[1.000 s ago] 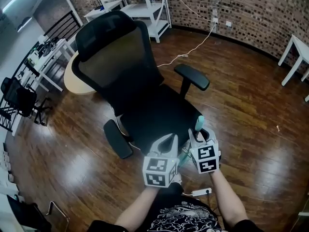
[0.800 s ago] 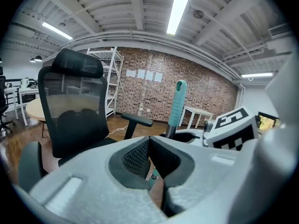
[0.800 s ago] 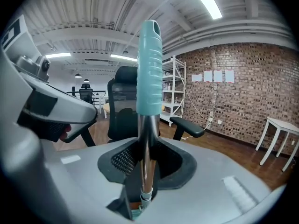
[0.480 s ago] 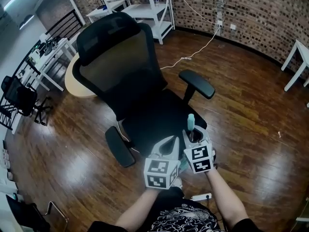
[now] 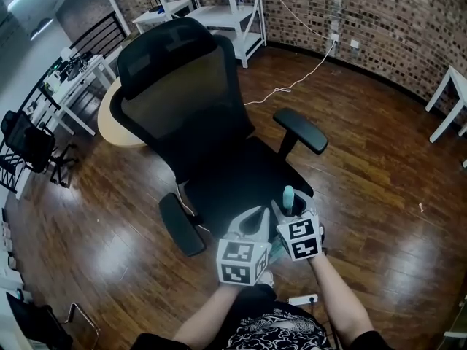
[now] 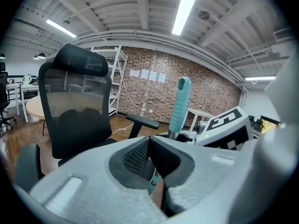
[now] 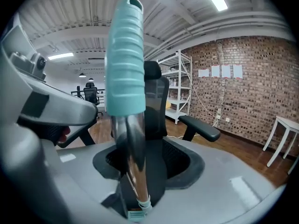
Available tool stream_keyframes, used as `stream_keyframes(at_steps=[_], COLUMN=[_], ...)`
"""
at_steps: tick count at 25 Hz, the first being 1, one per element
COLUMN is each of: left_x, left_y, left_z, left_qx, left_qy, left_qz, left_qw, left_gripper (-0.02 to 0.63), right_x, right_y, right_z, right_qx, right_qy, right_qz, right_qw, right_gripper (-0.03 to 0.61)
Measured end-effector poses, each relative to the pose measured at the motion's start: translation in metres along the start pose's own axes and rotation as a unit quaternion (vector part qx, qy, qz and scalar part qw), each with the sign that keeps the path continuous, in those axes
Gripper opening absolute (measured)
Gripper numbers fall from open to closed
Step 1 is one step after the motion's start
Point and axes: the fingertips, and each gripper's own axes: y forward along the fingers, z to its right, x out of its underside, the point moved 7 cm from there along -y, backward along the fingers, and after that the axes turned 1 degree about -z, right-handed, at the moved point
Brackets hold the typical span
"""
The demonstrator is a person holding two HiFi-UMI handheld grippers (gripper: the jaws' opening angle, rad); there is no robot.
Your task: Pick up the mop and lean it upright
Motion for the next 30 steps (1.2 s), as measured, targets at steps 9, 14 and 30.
stream_keyframes(at_steps=[9, 14, 30], left_x=[0.005, 0.013, 0.029], left_y=[-0.012, -0.022, -0.078], left_z=[0.011, 0.024, 0.126], left_qx=[0.004, 0.004, 0.031], left_qy=[0.004, 0.008, 0.030], left_qz=[0.001, 0.007, 0.034], left_qw=[1.0000, 0.9999, 0.9985], left_gripper=[0.003, 0.003, 0.003], right_x=[0.008, 0.015, 0.026], right_y=[-0.020, -0.043, -0.200], right_z=[-0.007, -0.009, -0.022], right_qx=[0.004, 0.012, 0.037], right_qy=[0.013, 0.019, 0.057], right_qz=[0.002, 0.016, 0.084], right_qw=[1.000, 1.000, 0.994], right_gripper=[0.202, 0.201, 0.028])
